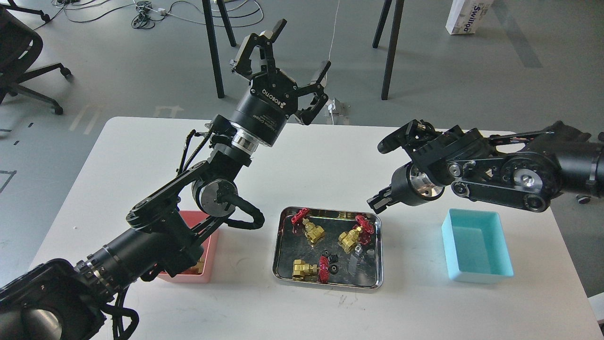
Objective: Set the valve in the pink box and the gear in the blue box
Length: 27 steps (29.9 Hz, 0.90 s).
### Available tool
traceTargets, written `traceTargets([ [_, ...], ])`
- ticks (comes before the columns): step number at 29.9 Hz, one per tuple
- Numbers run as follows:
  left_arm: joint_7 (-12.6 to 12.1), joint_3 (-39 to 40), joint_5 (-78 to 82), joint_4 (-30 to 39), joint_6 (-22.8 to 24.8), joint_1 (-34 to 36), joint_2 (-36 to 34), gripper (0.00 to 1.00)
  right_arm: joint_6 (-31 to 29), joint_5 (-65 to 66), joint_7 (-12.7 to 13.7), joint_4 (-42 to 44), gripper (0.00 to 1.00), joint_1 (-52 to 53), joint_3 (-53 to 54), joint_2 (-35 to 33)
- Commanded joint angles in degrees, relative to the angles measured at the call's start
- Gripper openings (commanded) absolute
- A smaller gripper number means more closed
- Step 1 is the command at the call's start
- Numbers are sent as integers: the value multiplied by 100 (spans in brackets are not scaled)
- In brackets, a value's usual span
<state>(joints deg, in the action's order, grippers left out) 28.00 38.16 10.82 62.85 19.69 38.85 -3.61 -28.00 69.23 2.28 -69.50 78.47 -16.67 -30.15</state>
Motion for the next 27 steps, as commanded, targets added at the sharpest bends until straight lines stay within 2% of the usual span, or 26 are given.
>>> traceTargets([
  [1, 0, -10, 8, -1, 0, 0, 18, 99, 0, -32, 18, -38, 16, -86, 244, -1061],
  [5, 0, -10, 8, -1, 0, 0, 27, 99, 0, -15, 106, -151, 16, -489, 235, -1844],
  [9, 0, -10, 8, -1, -9, -9, 36, 99, 0, 12, 124, -450, 16, -859, 261, -2232],
  [14, 0, -10, 8, 8, -9, -70, 36, 99, 0, 21, 168, -539, 17, -1220, 270, -2259],
  [17, 0, -10, 8, 8, -18, -62, 80, 99, 0, 21, 264, -530, 24, -1299, 270, -2101],
  [18, 0, -10, 17, -1, -18, -70, 89, 99, 0, 12, 264, -530, 30, -1308, 279, -2066],
  [20, 0, -19, 17, -1, -18, -70, 97, 99, 0, 3, 264, -521, 54, -1308, 314, -2057],
  [21, 0, -19, 17, -1, -18, -70, 89, 99, 0, -32, 264, -521, 75, -1308, 384, -2057],
  [22, 0, -19, 17, -1, -18, -70, 89, 99, 0, -67, 256, -521, 100, -1308, 471, -2083],
  [27, 0, -19, 95, -115, -9, 17, -16, 99, 0, -355, 177, -495, 100, -1326, 1112, -2109],
])
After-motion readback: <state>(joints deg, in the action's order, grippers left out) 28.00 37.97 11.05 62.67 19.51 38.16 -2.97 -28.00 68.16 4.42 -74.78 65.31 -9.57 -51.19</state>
